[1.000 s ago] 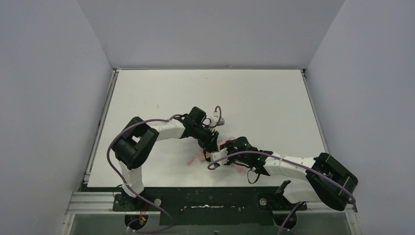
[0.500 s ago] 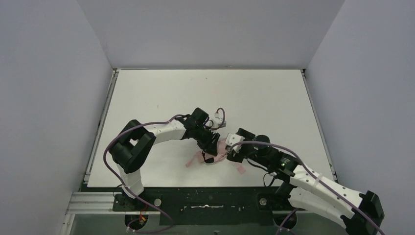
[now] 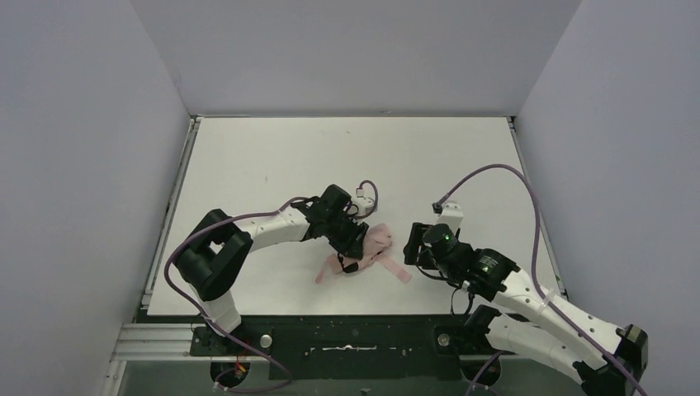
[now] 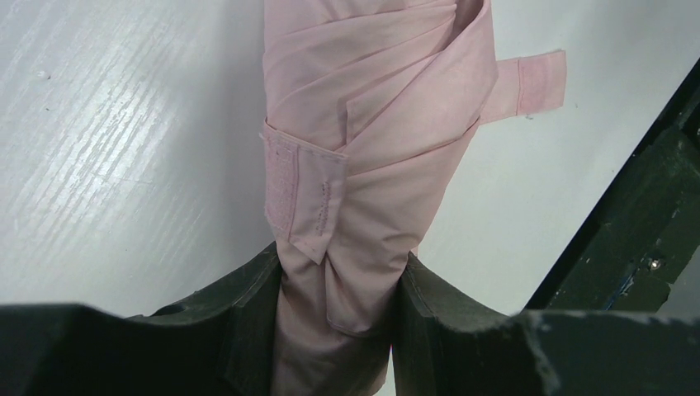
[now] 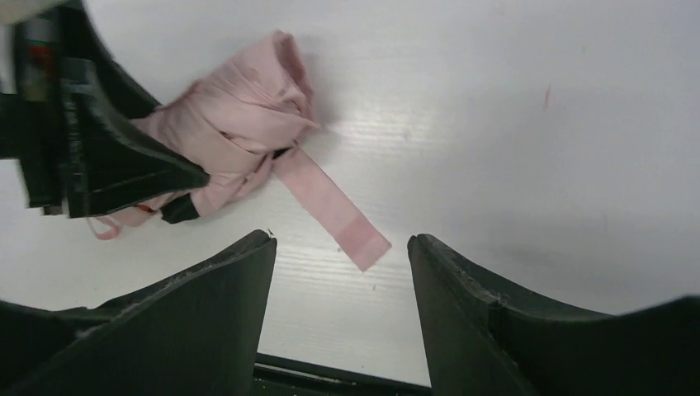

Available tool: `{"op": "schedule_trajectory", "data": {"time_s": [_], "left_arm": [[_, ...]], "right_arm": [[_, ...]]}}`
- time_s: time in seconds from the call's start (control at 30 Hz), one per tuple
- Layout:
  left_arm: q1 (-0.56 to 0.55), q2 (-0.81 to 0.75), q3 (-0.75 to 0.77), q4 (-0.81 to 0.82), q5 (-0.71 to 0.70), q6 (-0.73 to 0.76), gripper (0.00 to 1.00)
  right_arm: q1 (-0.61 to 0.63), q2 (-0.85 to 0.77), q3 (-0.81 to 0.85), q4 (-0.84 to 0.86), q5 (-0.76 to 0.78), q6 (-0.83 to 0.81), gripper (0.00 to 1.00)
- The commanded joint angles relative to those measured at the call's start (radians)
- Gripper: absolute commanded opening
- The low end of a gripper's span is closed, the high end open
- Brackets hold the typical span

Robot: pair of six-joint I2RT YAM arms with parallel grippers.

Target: Put away the umbrella

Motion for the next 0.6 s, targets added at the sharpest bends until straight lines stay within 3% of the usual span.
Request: {"op": "schedule_trajectory", "data": {"time_s": [0.0, 0.57], "left_arm": [[-0.01, -0.04, -0.017, 0.026, -0.126, -0.036, 0.0], [-0.055, -0.133, -0.076, 0.073, -0.286, -0.18, 0.0]], "right_arm": [[-0.005, 0.101, 0.015, -0.135, 0.062, 0.32, 0.62], [-0.047, 0.387, 0.044, -0.068, -0.036, 0.464, 0.65]]}}
